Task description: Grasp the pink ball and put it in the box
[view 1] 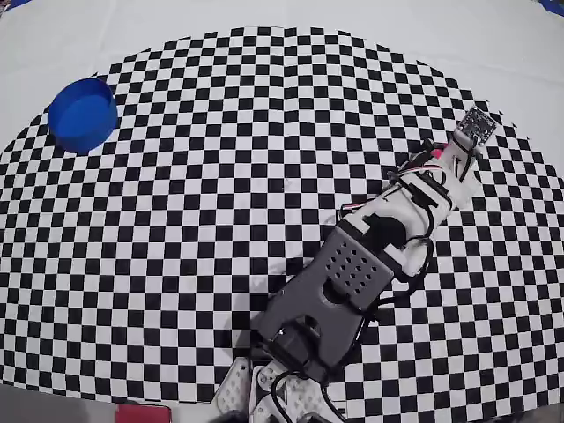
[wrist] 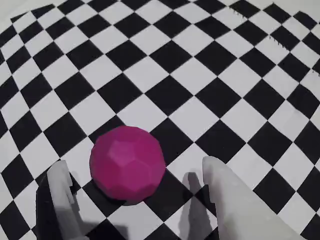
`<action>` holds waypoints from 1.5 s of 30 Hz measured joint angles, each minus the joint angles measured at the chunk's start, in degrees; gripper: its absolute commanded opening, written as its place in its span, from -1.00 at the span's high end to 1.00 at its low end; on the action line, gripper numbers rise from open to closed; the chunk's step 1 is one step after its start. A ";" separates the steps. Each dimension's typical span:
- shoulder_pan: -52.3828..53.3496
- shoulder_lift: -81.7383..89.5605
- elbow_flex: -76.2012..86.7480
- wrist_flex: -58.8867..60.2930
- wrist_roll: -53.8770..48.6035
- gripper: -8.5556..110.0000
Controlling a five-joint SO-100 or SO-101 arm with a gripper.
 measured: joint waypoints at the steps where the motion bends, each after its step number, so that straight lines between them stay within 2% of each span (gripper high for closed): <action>1: -0.09 -0.35 -0.26 0.09 0.00 0.33; 45: -0.88 -9.58 -12.39 3.43 0.00 0.33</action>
